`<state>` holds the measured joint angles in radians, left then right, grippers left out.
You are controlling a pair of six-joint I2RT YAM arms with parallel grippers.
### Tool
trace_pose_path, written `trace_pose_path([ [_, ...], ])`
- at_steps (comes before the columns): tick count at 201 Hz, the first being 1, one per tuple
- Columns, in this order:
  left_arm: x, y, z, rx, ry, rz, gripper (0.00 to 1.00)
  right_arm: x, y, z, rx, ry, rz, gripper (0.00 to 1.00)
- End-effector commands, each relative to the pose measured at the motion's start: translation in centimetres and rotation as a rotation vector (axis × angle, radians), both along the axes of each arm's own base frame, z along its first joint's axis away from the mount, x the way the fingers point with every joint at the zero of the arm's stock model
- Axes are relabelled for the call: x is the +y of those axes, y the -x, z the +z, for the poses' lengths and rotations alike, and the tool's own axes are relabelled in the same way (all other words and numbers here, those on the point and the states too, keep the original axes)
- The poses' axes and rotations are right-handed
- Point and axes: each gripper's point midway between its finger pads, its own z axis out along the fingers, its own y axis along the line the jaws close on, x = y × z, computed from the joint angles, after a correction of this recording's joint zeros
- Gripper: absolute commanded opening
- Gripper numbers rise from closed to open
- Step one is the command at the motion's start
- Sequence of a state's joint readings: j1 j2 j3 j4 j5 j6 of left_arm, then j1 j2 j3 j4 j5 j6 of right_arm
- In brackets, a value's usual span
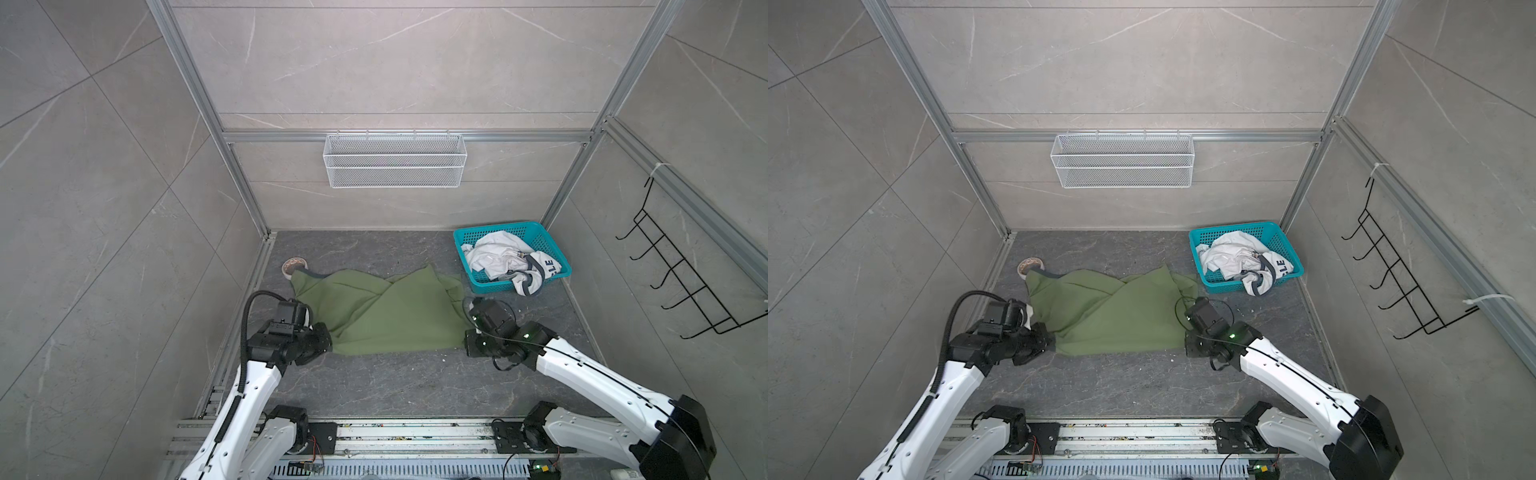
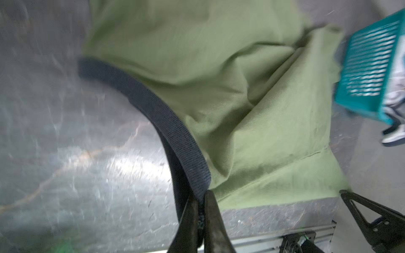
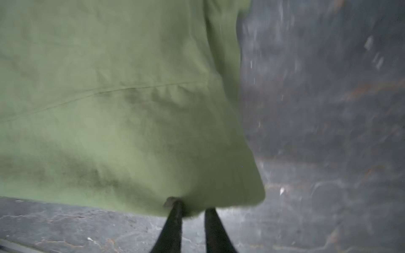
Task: Fold and stack the tank tops
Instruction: 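Grasp the tank top's trim with both grippers and spread it flat on the table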
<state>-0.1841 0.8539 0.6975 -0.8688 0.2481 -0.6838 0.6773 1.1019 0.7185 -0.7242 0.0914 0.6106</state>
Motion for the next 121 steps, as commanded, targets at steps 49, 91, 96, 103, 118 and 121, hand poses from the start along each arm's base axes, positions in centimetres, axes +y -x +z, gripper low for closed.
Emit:
trace_pose_path([
  [49, 2.4, -4.6, 6.4, -0.210, -0.090, 0.161, 0.66, -2.5, -4.3, 6.6, -0.220, 0.096, -0.180, 0.73],
  [91, 0.3, -12.2, 7.2, -0.237, -0.094, 0.076, 0.68, 2.9, -11.9, 6.5, -0.214, -0.045, -0.126, 0.69],
  [96, 0.4, -12.8, 6.9, -0.230, -0.115, 0.069, 0.68, 3.5, -12.9, 6.3, -0.207, -0.052, -0.118, 0.69],
  [103, 0.8, -13.5, 6.3, -0.216, -0.148, 0.067, 0.68, 4.3, -14.2, 5.9, -0.189, -0.060, -0.107, 0.68],
  [118, 2.1, -14.3, 4.9, -0.166, -0.217, 0.079, 0.69, 6.1, -16.4, 4.7, -0.149, -0.073, -0.068, 0.66],
  [121, 2.3, -14.3, 4.6, -0.153, -0.224, 0.087, 0.69, 6.2, -16.9, 4.2, -0.133, -0.066, -0.071, 0.65],
])
